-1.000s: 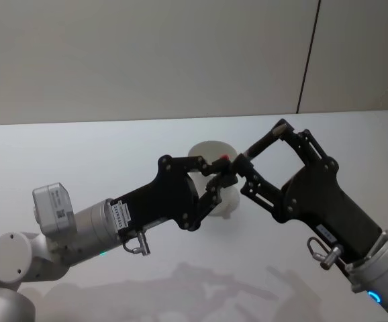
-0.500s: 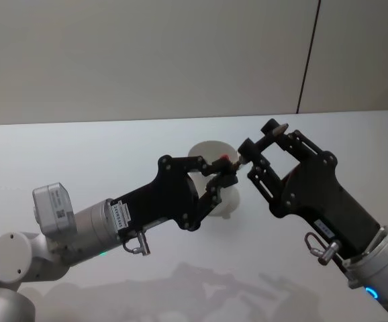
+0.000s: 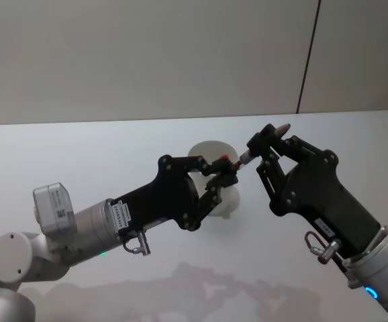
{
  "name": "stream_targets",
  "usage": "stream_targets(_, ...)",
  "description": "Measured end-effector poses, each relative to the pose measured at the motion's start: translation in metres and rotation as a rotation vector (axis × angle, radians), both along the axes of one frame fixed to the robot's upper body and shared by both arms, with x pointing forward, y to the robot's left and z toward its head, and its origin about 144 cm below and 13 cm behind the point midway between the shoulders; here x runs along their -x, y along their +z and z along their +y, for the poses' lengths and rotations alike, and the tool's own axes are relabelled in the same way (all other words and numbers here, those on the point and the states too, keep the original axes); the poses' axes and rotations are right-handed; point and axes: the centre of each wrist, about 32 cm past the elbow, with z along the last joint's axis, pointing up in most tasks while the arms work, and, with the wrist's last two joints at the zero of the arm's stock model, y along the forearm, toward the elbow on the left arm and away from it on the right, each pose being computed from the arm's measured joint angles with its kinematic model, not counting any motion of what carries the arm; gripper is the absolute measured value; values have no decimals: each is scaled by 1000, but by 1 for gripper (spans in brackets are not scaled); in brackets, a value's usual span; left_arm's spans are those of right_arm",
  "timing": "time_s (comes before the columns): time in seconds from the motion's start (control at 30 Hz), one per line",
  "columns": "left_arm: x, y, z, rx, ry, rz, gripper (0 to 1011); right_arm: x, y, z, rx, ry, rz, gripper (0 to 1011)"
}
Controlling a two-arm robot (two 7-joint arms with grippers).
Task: Place the pen into the pen holder.
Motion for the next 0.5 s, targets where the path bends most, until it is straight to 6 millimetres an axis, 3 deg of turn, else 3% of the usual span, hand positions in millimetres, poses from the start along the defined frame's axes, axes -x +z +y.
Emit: stream_targets(0.5,0,0,0,0,0,-1,195,1,1,1,-4,-19,4,143)
